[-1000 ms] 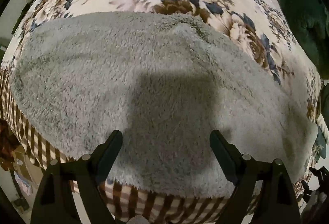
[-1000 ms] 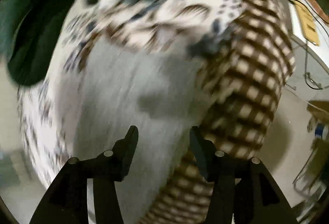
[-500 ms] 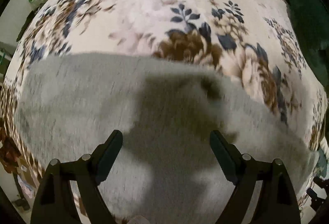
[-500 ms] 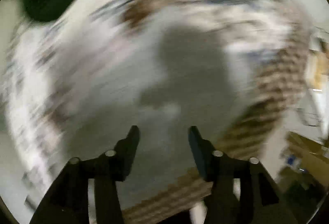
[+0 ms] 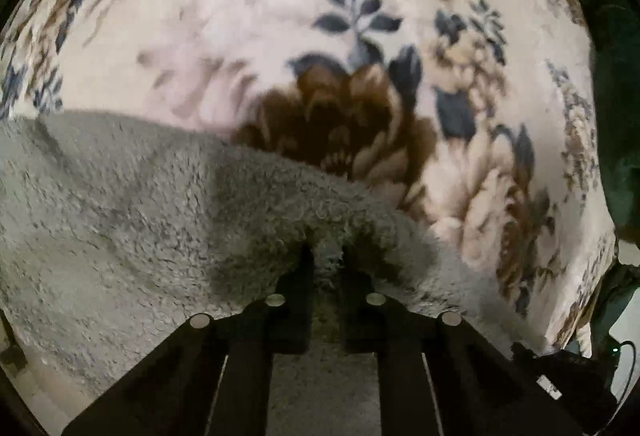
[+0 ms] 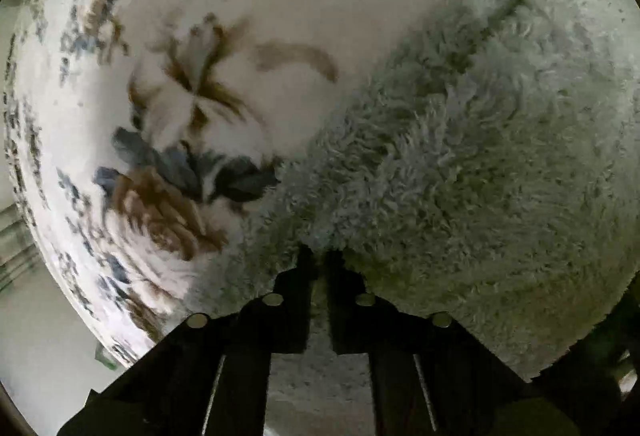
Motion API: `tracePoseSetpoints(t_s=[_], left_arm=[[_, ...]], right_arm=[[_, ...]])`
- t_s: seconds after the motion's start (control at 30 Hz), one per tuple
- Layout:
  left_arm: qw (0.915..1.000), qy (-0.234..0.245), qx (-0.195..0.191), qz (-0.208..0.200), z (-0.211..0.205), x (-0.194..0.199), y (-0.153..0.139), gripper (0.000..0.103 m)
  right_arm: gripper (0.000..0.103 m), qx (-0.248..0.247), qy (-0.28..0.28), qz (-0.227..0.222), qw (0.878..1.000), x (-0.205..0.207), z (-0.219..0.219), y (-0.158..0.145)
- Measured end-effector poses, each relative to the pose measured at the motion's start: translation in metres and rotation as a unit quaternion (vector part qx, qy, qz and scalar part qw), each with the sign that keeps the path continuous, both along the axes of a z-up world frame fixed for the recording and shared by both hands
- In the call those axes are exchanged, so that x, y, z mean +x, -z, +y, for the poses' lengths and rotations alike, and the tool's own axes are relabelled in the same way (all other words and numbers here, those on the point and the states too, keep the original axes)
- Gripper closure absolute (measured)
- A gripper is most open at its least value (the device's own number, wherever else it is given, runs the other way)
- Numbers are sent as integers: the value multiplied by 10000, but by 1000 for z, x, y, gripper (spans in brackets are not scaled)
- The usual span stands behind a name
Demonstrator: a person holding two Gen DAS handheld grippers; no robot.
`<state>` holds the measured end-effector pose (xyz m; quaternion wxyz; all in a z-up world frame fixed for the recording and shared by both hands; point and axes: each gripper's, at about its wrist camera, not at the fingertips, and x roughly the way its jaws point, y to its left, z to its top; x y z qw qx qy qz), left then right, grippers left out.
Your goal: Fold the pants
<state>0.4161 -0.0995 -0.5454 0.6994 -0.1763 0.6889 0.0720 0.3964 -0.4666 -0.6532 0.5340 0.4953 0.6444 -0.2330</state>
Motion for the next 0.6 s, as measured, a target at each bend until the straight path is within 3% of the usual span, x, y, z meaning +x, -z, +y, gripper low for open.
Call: tracePoseSetpoints(t_s=[0.17, 0.3, 0.43, 0.5, 0.57, 0.6], left_arm=[[9999, -71, -58, -53, 3, 2, -3, 96], [9997, -223, -125, -25, 12, 15, 7, 95], [9990, -265, -360, 59, 13, 13, 14, 91], [9966, -253, -743, -247, 16, 6, 3, 77], [9940, -177, -999, -404, 16, -2, -7, 30], [9940, -107, -986, -462, 13, -7, -14, 21]], right_arm=[[99, -277, -140, -431, 9986, 12, 4, -37], [99, -353, -111, -523, 9979, 20, -9, -36], [96, -233, -333, -587, 9975, 38, -8, -10], [88, 53, -453, -906, 9948, 39, -10, -7], [49, 305, -638, -1443, 9870, 33, -15, -21], [41, 313, -694, -1596, 9842, 27, -19, -28]])
